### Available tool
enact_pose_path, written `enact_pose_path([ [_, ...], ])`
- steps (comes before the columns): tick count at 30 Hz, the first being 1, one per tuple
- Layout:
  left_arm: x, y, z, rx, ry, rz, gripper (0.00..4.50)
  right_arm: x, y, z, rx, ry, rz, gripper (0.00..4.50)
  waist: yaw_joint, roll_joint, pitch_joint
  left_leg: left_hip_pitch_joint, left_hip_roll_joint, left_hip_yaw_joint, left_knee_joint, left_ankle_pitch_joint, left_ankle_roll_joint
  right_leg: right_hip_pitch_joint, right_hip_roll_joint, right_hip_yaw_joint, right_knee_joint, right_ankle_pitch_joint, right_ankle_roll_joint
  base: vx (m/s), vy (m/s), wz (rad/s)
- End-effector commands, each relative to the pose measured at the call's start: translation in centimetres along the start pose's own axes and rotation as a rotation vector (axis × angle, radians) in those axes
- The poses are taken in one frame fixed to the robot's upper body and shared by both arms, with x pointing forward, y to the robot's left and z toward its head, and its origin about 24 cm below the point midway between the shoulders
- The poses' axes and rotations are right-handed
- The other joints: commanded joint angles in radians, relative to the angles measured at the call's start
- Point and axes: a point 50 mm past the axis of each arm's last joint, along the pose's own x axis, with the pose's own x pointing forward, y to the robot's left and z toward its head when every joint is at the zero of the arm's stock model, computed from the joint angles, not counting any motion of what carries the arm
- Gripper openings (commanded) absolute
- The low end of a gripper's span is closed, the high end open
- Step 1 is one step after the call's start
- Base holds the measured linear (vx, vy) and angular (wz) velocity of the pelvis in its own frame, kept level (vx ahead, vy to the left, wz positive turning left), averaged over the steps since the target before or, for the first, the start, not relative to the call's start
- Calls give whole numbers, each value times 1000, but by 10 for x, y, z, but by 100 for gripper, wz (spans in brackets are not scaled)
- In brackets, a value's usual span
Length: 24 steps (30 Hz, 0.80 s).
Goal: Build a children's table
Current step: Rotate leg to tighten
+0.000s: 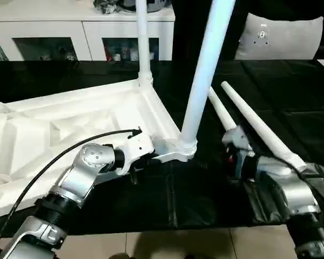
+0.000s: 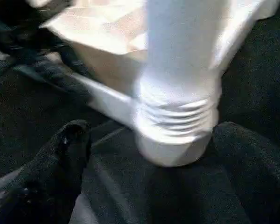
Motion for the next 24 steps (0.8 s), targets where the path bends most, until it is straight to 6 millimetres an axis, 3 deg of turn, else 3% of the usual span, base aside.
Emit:
enact_pose_path([
  [1, 2, 0, 1, 16, -6, -6, 89, -1, 3, 3, -4, 3, 30, 450, 3, -5, -63, -1, 57, -19, -74, -180, 72, 61, -71, 47, -73, -306, -199, 0, 0, 0],
  [10, 10, 6, -1, -15, -28, 36, 95, -1, 5, 4, 4, 3, 36, 450, 4, -7, -63, 0, 55, -18, -73, -172, 65, 58, -71, 47, -76, -327, -185, 0, 0, 0],
  [11, 11, 8, -3, -24, -25, 52, 65, -2, 6, 4, 5, 4, 40, 450, 5, -7, -63, 2, 56, -18, -73, -176, 64, 57, -71, 47, -77, -331, -185, 0, 0, 0],
  [15, 12, 9, -11, -51, 12, 48, 52, -2, 8, 3, 7, 7, 52, 450, 6, -9, -59, 1, 57, -21, -77, -204, 56, 58, -75, 46, -84, -400, -161, 0, 0, 0],
  [18, 11, 6, -14, -57, 18, 18, 17, -3, 9, 3, 9, 7, 60, 450, 1, -9, -55, 5, 56, -23, -79, -240, 46, 56, -76, 45, -93, -477, -140, 0, 0, 0],
  [24, 10, 4, -21, -33, 60, -25, 9, -6, 6, 8, -4, -5, 55, 450, -2, -10, -58, 4, 56, -23, -79, -228, 49, 55, -75, 47, -92, -458, -141, 0, 0, 0],
])
